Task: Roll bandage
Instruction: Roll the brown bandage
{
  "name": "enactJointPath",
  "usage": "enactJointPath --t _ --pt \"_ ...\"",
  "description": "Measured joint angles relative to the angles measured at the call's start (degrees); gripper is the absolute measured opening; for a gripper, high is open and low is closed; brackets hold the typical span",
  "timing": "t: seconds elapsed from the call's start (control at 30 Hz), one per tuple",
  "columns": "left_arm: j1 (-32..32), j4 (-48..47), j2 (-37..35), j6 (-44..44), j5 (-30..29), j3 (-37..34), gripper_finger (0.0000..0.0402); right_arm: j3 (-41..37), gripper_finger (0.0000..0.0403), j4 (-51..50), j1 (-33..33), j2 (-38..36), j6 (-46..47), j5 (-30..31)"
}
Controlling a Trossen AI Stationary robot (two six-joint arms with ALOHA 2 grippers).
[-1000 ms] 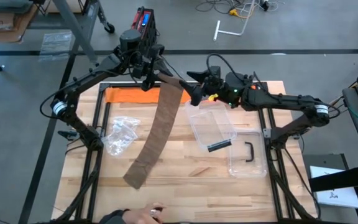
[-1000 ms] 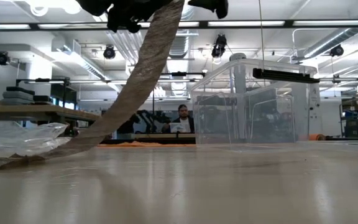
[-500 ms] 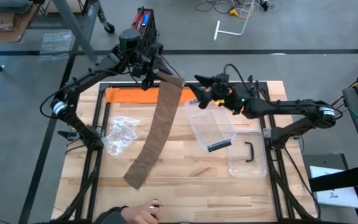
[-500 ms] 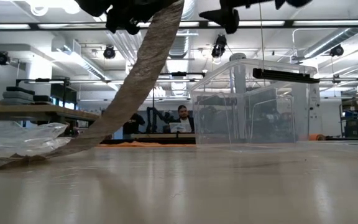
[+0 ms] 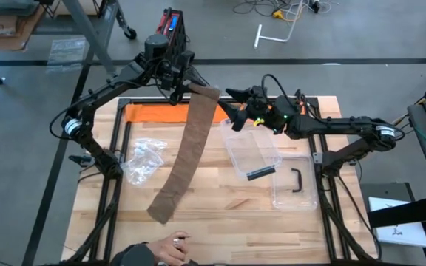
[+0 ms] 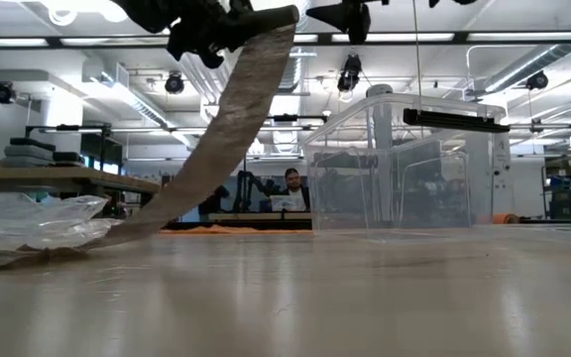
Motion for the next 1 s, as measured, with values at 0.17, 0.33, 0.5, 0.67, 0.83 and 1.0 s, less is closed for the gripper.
enactJointPath --t 0.17,0.33,0.5,0.67,0.83,1.0 --pt "0.0 -1.97 -1.13 2.4 -0.39 0.0 0.0094 2.26 0.0344 -5.64 -0.41 0.93 1.61 0.28" --pt "-0.07 -2.23 -1.23 2.44 -0.32 0.0 0.0097 5.5 0.0344 -6.84 -0.43 4.53 0.94 0.24" --pt "-0.07 -1.44 -1.59 2.45 0.57 0.0 0.0095 9.91 0.0344 -7.13 -1.18 7.27 1.6 0.21" --pt "-0.11 -1.21 -2.39 2.42 1.47 0.07 0.0099 12.45 0.0344 -10.21 -1.83 8.66 3.77 0.21" --pt "-0.37 -0.98 -2.54 2.31 1.69 0.07 0.0096 12.78 0.0344 -10.94 -2.29 10.25 6.91 -0.65" --pt "-0.9 -0.96 -2.63 2.18 1.84 0.07 0.0096 12.77 0.0343 -8.33 -2.36 11.65 6.74 -3.56"
